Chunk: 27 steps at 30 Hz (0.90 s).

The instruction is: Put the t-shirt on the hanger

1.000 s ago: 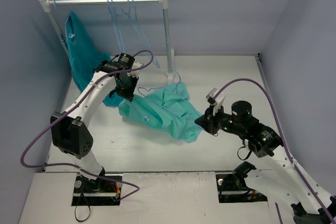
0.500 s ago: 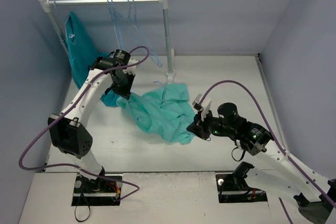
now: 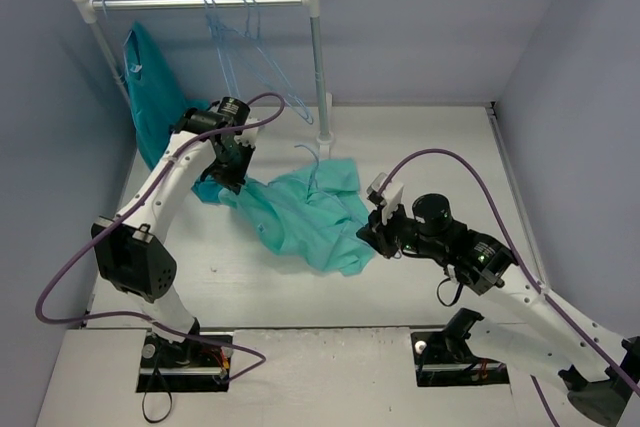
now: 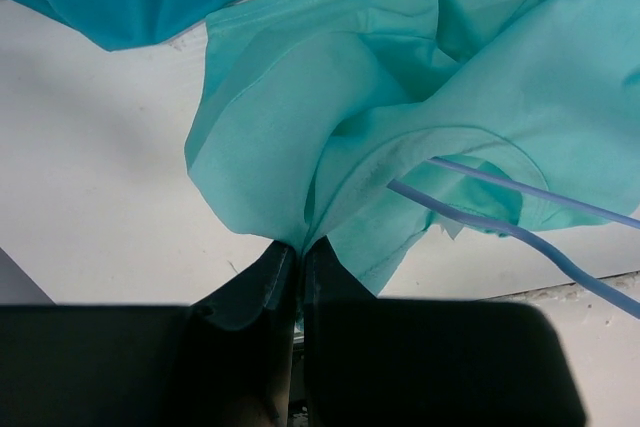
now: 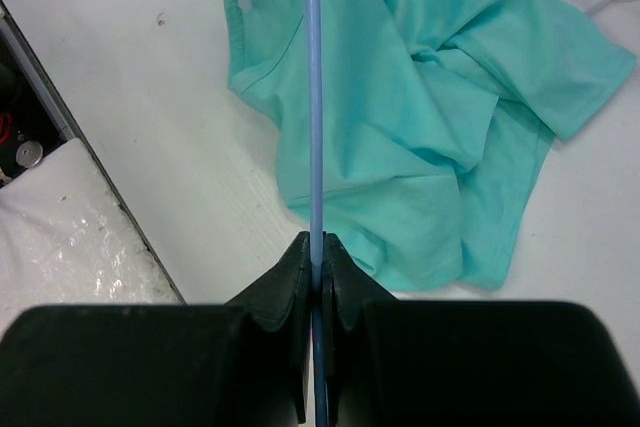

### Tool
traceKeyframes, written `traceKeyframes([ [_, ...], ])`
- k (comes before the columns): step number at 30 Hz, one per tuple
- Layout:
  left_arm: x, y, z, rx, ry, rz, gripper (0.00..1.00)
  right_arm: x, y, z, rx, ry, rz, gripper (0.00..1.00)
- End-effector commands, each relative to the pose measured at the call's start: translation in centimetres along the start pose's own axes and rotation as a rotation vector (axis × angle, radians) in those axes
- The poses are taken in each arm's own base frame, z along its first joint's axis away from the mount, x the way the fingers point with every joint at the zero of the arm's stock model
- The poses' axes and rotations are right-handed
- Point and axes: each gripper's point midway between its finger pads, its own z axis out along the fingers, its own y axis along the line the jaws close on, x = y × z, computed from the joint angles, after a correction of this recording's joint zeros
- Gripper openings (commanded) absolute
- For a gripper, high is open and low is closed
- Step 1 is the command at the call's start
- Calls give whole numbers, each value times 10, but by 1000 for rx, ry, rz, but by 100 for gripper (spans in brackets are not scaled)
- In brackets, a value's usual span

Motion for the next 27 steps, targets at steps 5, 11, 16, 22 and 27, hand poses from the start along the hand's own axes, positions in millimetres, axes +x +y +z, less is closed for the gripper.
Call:
traceKeyframes([
  [5, -19, -15, -32, -1, -100, 122, 0, -57, 15, 10, -84, -214, -78, 0],
  [11, -31, -4, -49, -62, -159, 146, 0, -65, 29, 17, -173, -230, -115, 0],
  [16, -43, 17, -75, -170, -237, 141, 0, -61, 36, 18, -208, -225, -112, 0],
  [22, -39, 25, -76, -211, -229, 135, 0, -62, 39, 11, -220, -255, -102, 0],
  [27, -37, 4, -73, -105, -229, 154, 0, -72, 40, 8, -222, -300, -118, 0],
])
